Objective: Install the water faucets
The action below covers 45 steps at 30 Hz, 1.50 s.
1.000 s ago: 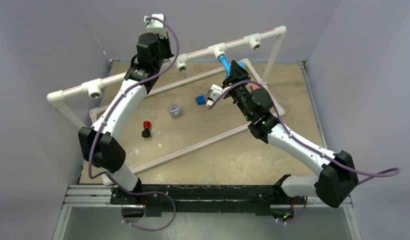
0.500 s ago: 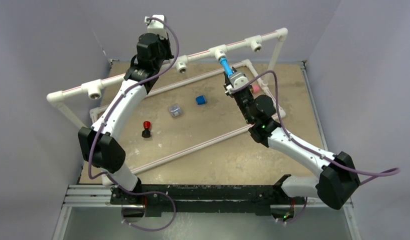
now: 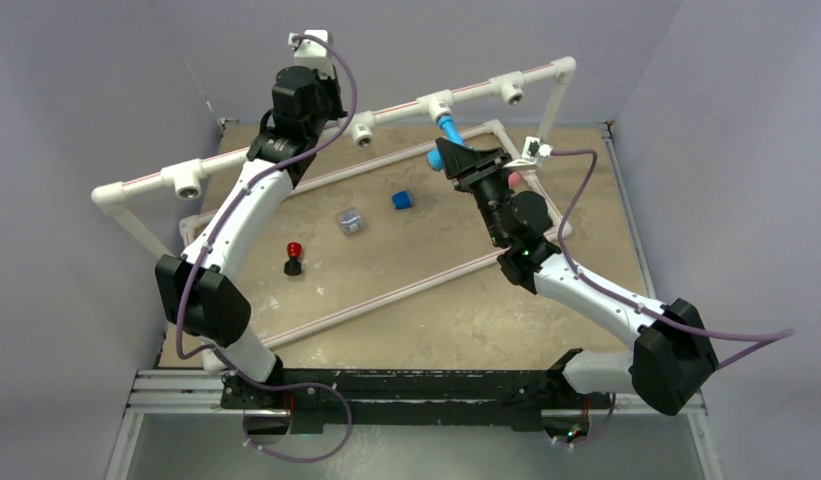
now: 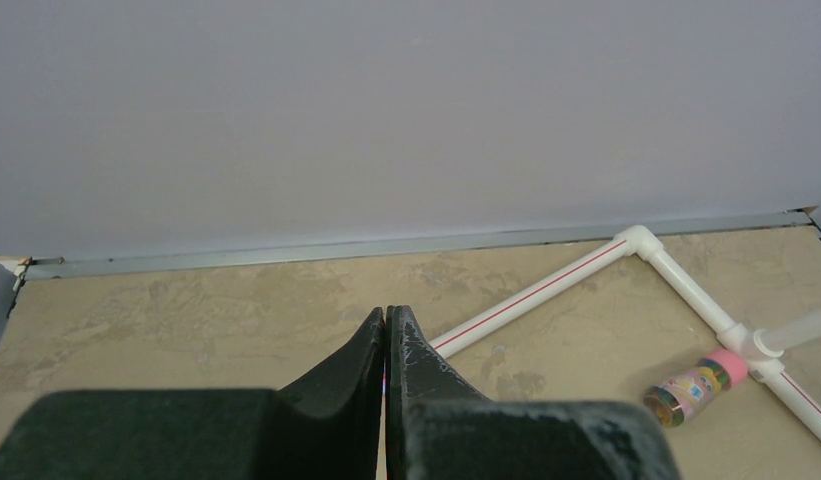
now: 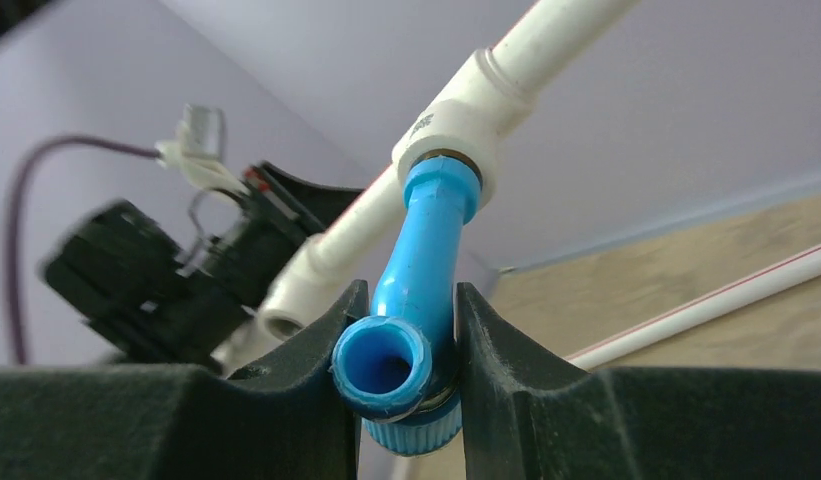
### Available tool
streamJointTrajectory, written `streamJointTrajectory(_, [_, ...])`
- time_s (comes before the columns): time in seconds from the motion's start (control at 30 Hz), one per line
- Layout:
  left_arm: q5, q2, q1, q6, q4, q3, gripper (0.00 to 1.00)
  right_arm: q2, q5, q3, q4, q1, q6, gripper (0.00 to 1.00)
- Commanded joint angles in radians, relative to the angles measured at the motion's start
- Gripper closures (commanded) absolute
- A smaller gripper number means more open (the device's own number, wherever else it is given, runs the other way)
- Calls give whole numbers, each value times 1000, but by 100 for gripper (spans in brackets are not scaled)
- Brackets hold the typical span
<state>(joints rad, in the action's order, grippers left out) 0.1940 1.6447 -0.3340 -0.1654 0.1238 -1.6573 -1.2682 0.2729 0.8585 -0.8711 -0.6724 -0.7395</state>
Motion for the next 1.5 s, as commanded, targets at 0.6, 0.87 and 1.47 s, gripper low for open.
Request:
streamJointTrajectory(0.6, [-37,35,4,-15,97,34,100,64,-73,44,-29,-37,-860,55])
streamJointTrajectory(0.87, [-32,33,4,-14,96,34,100,98,-108,-63,-13,-23,-699,22])
streamJointTrajectory(1.47, [-29,28,4,-10,93,41,100,375,-314,19,519,88,360,18])
